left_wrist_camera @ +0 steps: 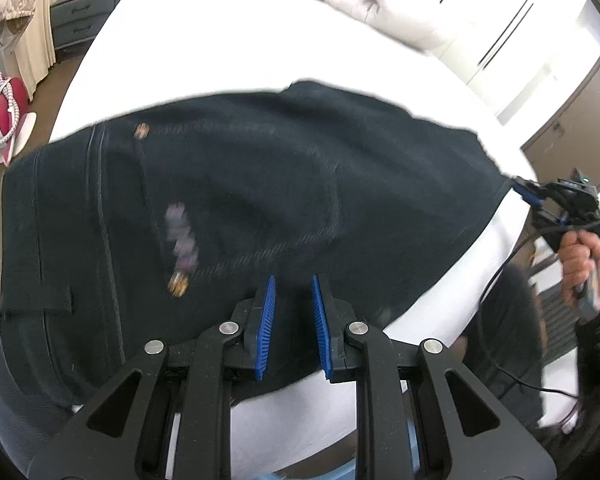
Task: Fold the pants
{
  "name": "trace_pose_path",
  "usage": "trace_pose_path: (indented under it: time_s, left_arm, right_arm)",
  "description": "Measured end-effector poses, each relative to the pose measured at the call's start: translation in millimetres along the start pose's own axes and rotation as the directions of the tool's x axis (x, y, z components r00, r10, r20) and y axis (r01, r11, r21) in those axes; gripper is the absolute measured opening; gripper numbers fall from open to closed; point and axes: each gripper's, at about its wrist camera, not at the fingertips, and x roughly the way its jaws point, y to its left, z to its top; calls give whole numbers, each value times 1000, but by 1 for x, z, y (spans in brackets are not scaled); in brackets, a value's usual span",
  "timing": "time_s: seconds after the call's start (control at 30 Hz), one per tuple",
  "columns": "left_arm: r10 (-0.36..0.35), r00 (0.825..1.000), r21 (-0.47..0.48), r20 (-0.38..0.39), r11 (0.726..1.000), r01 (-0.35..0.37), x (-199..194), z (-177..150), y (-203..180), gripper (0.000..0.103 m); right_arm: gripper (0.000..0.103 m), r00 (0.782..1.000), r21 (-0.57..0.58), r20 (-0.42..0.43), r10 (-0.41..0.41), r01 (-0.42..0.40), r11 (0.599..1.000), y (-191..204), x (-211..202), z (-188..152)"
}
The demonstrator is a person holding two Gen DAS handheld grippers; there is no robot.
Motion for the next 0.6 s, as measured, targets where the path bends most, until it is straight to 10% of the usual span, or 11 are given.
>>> trace_pose_path:
  time_s: [0.13, 0.3, 0.6]
  left_arm:
    - [-29, 999, -25, 17, 999, 30, 17, 30, -9, 18]
    - [25, 999, -41, -42, 999, -27, 56, 43, 5, 18]
    - [-24, 1000, -87, -6, 996, 23, 55, 24, 30, 18]
  right_arm:
    - [9, 958, -52, -264, 113, -131, 990, 43, 100, -17]
    - [6, 904, 10, -422, 68, -70, 997, 26, 187, -35]
    - [0, 1000, 133, 12, -8, 6, 991, -52, 122, 109]
